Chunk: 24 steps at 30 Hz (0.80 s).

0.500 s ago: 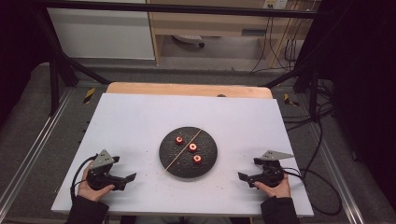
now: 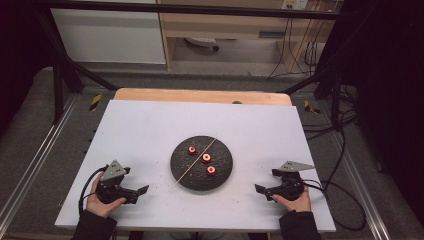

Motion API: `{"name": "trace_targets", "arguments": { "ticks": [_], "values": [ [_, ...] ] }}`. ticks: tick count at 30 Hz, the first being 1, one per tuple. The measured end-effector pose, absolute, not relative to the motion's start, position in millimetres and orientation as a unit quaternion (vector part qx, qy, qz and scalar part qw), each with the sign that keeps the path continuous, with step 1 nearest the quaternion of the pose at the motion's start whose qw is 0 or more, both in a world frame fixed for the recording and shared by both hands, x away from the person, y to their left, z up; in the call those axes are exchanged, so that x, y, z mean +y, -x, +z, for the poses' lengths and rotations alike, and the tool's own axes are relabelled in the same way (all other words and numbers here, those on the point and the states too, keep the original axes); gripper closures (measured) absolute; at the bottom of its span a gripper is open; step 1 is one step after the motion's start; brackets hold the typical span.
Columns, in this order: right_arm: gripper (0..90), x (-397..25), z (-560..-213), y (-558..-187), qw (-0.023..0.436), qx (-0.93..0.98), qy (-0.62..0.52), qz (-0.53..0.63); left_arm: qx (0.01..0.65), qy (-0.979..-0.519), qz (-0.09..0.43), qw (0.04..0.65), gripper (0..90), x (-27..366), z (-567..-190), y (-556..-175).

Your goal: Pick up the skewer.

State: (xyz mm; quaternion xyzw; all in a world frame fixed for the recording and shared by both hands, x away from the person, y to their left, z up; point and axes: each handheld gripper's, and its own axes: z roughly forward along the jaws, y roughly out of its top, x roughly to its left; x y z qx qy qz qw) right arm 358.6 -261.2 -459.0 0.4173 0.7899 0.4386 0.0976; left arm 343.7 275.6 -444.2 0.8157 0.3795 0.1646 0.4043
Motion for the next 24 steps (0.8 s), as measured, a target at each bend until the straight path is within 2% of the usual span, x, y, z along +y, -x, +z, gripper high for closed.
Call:
{"name": "trace_targets", "arguments": {
  "ticks": [24],
  "values": [
    [0.6, -261, -459, -359, 0.1, 0.795, -0.415, 0.432, 0.376, -0.825, 0.165, 0.388, 2.7, 241, -431, -344]
  ]
}}
